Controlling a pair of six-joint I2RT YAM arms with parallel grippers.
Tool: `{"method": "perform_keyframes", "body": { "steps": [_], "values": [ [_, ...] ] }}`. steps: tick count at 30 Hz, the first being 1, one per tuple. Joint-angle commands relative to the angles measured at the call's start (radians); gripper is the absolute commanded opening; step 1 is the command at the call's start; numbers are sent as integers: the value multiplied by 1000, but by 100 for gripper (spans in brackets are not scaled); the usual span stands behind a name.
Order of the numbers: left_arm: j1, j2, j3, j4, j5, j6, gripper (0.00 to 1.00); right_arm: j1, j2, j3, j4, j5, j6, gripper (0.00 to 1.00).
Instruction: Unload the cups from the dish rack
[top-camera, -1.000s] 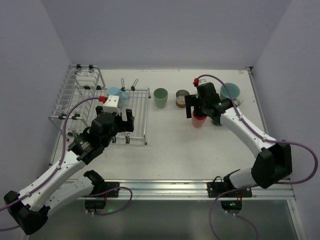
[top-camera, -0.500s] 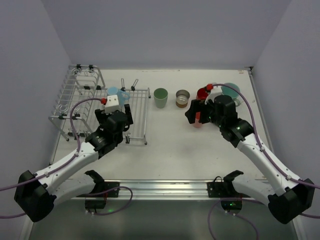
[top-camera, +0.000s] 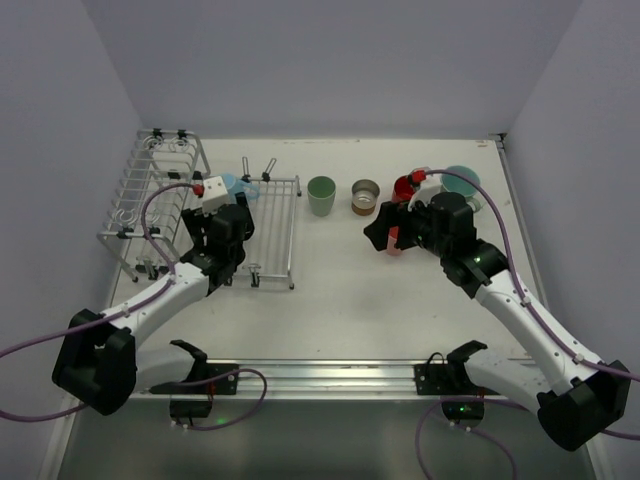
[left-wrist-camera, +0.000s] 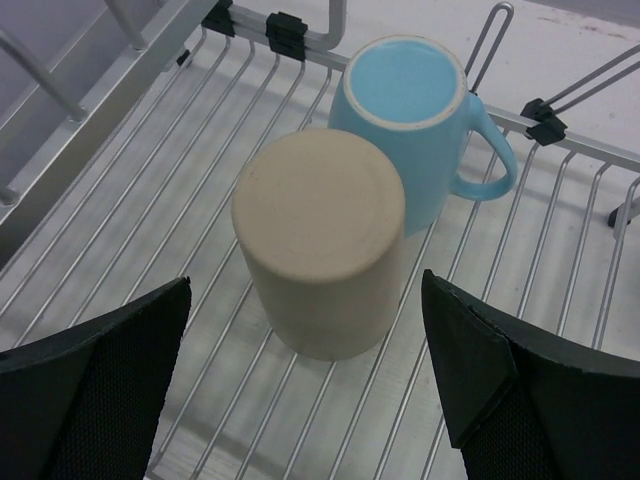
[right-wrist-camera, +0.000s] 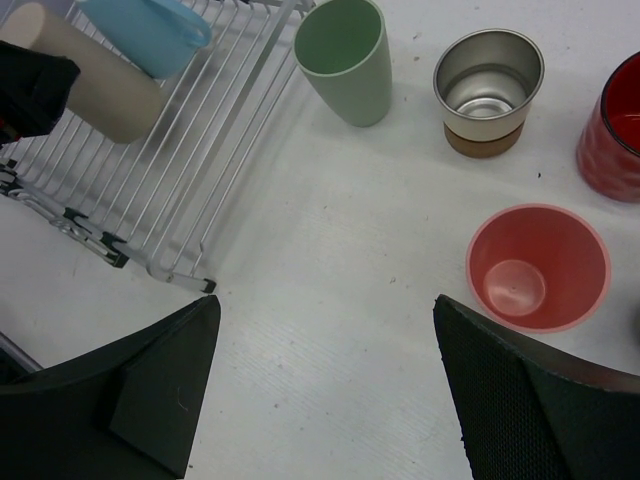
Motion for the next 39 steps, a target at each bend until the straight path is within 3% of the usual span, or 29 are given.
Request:
{"method": "perform_keyframes", "body": {
  "steps": [1, 16, 21, 25, 28, 33, 39],
  "values": [
    [22, 43, 51, 108, -3, 30, 100, 4, -2, 0, 42, -32, 11, 89],
    [56, 201, 111, 255, -30, 114, 92, 26, 12, 10, 38, -52, 5, 89],
    [62, 222, 123, 252, -38, 125, 83, 31, 7, 12, 34, -46, 4, 89],
    [61, 198, 100, 237, -21, 102, 54, 33, -2, 13, 37, -56, 10, 89],
    [41, 152, 76, 220, 26, 76, 42, 40, -8, 15, 49, -75, 21, 89],
    [-91, 63, 70, 154, -16, 64, 32, 63, -48, -9, 113, -105, 85, 89],
    [-156, -139, 62, 122, 14, 45, 29, 95, -115, -101, 351, -184, 238, 88]
  ]
}}
